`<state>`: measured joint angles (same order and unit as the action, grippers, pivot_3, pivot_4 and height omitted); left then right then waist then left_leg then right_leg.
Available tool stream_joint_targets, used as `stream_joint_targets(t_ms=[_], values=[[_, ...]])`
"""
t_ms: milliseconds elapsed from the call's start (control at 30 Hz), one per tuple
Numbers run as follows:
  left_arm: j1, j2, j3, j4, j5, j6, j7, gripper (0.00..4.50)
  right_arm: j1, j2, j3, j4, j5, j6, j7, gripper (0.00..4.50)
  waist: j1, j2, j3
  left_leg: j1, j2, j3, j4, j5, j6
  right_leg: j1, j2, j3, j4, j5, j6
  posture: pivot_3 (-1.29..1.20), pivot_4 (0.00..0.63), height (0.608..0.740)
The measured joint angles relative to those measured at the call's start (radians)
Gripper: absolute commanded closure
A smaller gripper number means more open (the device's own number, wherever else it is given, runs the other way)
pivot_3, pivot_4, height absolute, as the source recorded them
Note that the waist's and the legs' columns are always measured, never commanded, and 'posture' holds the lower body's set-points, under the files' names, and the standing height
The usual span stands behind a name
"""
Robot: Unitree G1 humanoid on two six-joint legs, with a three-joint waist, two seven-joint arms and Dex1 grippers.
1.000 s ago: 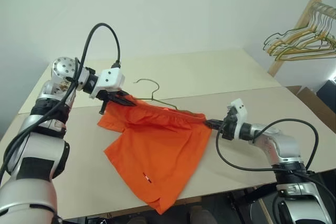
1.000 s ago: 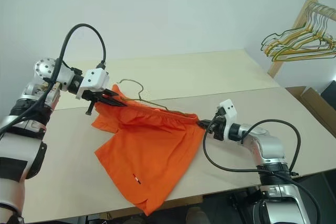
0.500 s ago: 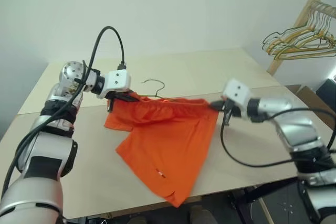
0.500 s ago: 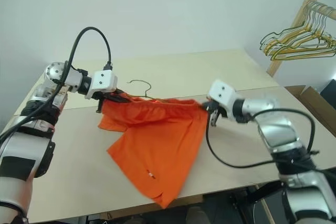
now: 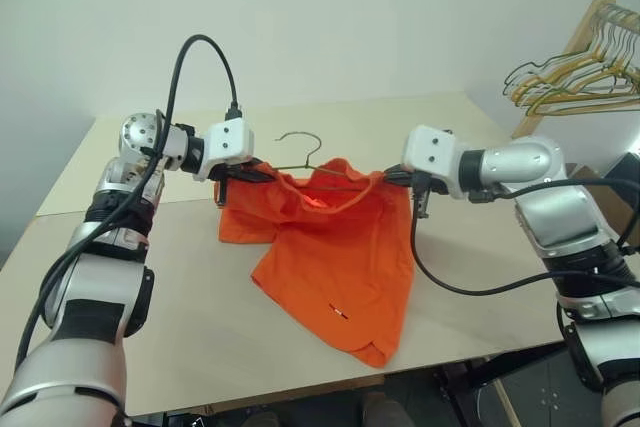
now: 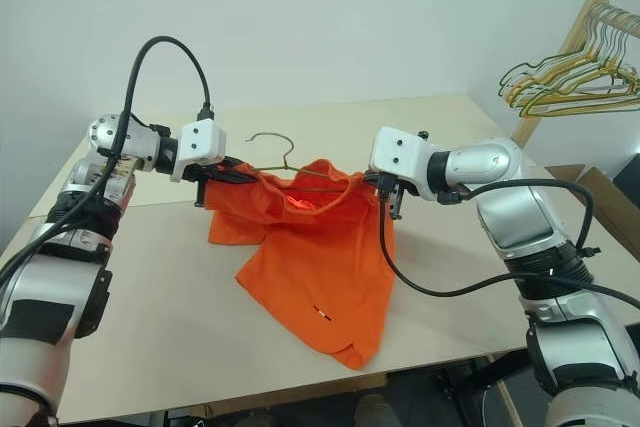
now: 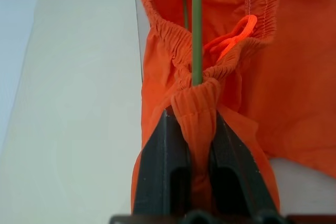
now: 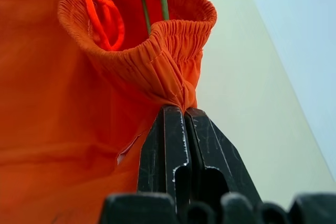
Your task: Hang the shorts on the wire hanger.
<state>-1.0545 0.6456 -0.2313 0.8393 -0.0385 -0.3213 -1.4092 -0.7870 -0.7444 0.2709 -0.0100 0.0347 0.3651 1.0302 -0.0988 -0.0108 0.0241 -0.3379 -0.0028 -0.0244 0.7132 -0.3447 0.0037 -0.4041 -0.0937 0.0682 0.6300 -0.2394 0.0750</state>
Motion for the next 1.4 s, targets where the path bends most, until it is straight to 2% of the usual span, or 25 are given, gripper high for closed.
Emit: stream_joint_targets(t_ms=[133, 333, 433, 533, 867, 1400], values=[[0.033, -0.003, 0.003, -0.038, -0.001, 0.019, -0.014, 4.50, -0.056, 0.052, -0.003, 0.040, 0.005, 0.088, -0.011, 4.46, -0.003, 0.000, 0.000, 0.000, 0.000, -0.001, 0.000, 0.001, -0.002, 0.000, 0.000, 0.000, 0.001, 0.000, 0.000, -0.05, 0.000, 0.740], [0.040, -0.015, 0.027, -0.065, -0.004, 0.054, 0.002, 4.50, -0.071, 0.051, -0.008, 0.043, 0.006, 0.128, -0.003, 4.46, 0.001, 0.000, 0.000, 0.000, 0.000, -0.001, 0.000, 0.001, -0.002, 0.000, -0.001, 0.000, 0.001, 0.000, 0.000, -0.05, 0.000, 0.740], [0.041, -0.025, 0.030, -0.069, -0.003, 0.064, 0.020, 4.50, -0.063, 0.026, -0.004, 0.038, -0.015, 0.095, 0.007, 3.86, 0.001, 0.000, 0.000, 0.000, 0.000, 0.000, 0.000, 0.001, -0.002, 0.000, 0.000, 0.000, 0.001, 0.000, 0.000, -0.05, 0.000, 0.740], [0.042, -0.026, 0.042, -0.071, -0.005, 0.079, 0.025, 4.50, -0.025, -0.008, -0.004, 0.017, -0.029, 0.016, 0.034, 2.80, -0.001, 0.000, 0.000, 0.000, 0.000, 0.000, 0.000, 0.001, -0.002, 0.000, 0.000, 0.000, 0.000, 0.000, 0.000, -0.06, 0.000, 0.740], [0.069, -0.037, 0.057, -0.132, -0.048, 0.108, -0.041, 4.50, -0.008, 0.006, 0.002, 0.042, -0.059, -0.099, 0.037, 2.80, -0.007, 0.000, 0.000, 0.000, 0.000, 0.000, 0.000, 0.001, -0.002, 0.000, 0.000, 0.000, 0.000, 0.000, 0.000, -0.06, 0.000, 0.740], [0.105, -0.080, 0.093, -0.186, -0.114, 0.079, -0.062, 4.50, -0.004, 0.018, -0.017, 0.058, 0.069, -0.008, 0.147, 2.80, -0.022, 0.000, 0.000, 0.000, 0.000, -0.003, 0.000, 0.001, -0.002, 0.000, -0.001, 0.000, 0.000, 0.000, 0.000, -0.06, 0.000, 0.740]])
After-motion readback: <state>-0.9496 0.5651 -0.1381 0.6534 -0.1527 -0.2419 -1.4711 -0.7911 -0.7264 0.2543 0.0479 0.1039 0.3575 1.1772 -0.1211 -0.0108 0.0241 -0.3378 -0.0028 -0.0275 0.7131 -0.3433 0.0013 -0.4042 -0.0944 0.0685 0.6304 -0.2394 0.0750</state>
